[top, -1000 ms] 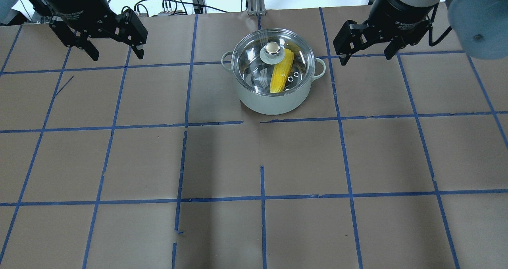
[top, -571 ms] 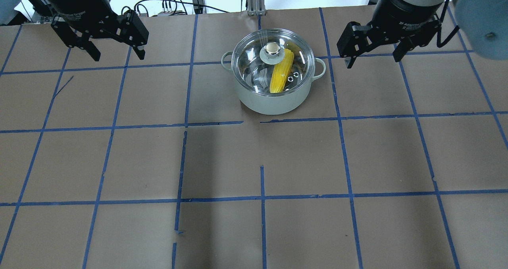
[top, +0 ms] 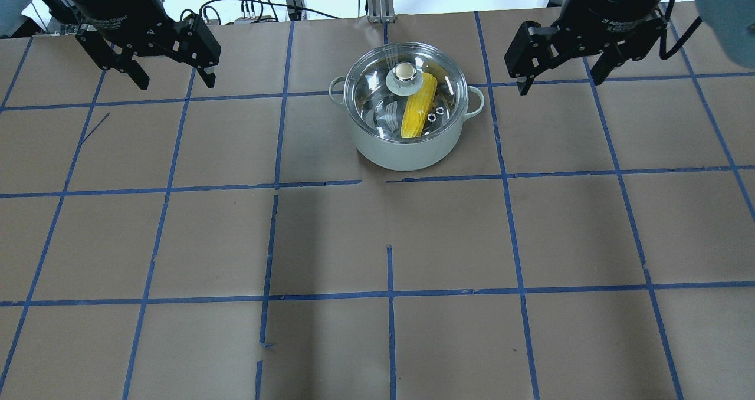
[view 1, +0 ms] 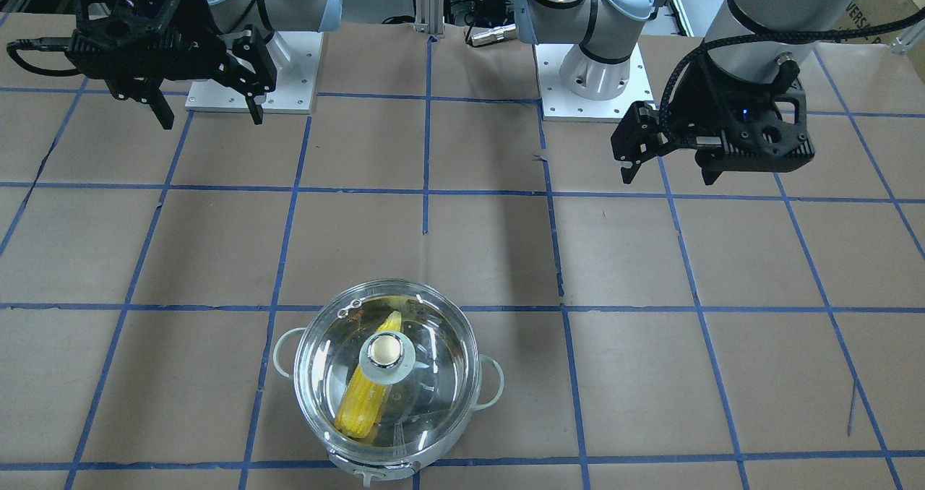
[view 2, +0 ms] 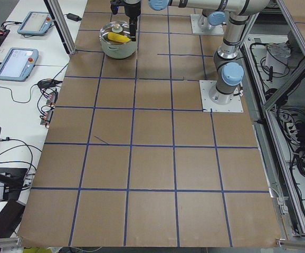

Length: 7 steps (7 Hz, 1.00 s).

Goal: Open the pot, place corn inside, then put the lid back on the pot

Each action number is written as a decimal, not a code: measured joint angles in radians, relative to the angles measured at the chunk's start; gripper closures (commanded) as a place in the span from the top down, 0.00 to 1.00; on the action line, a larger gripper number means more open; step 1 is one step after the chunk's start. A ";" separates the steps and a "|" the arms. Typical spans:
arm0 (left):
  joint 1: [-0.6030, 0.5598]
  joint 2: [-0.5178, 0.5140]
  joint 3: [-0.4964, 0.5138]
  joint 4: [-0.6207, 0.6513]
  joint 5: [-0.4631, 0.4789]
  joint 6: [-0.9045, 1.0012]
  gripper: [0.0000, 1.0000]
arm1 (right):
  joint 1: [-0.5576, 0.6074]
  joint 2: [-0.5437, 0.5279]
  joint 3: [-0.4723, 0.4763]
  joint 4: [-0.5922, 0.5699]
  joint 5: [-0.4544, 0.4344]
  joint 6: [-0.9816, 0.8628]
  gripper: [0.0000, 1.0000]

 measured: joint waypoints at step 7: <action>-0.002 0.025 -0.009 -0.010 0.003 -0.008 1.00 | -0.013 0.014 0.004 -0.018 -0.016 -0.043 1.00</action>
